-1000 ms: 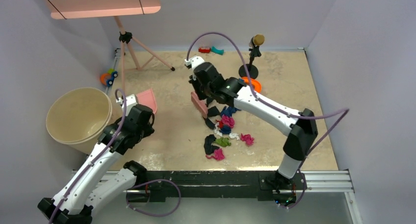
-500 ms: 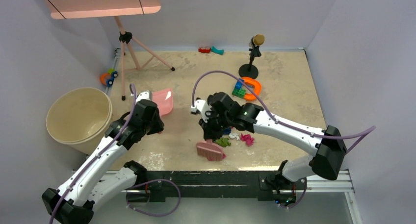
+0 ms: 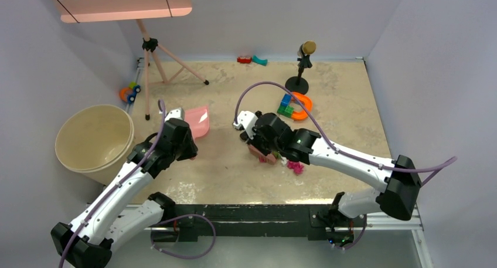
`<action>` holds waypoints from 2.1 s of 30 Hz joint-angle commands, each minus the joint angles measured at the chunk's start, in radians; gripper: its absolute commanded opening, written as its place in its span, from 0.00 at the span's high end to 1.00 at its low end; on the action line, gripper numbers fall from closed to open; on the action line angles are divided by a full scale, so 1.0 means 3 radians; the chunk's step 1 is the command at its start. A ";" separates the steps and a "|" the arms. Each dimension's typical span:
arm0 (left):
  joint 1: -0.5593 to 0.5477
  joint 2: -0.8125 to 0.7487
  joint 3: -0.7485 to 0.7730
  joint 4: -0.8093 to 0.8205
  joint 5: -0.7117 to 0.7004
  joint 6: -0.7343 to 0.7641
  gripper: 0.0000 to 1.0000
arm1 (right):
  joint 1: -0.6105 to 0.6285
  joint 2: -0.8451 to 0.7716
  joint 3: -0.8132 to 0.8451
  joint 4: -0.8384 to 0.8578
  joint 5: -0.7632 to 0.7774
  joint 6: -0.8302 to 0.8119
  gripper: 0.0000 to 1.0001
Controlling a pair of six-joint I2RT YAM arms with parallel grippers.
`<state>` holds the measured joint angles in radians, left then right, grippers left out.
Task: Sweep away the paper scraps from the table
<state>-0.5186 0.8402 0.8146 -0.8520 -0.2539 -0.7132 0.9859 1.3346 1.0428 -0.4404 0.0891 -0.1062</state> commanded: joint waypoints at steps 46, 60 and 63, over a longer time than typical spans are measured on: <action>-0.0367 -0.0124 -0.0214 0.0365 0.0366 -0.0022 0.78 | -0.0229 0.0571 0.1516 -0.2584 0.2485 0.5229 1.00; -0.0605 0.0137 -0.0506 0.0418 0.0469 -0.0019 0.79 | -0.0290 -0.0357 0.1009 -0.1437 0.2492 0.3832 1.00; -0.0678 0.0357 -0.0448 0.0406 0.0383 0.0075 0.75 | -0.0293 -0.0910 0.0340 -0.0652 0.2203 0.3318 1.00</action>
<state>-0.6945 0.8871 0.6621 -0.7639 -0.1101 -0.7189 0.9020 1.2263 1.3174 -0.9463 0.8154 1.1282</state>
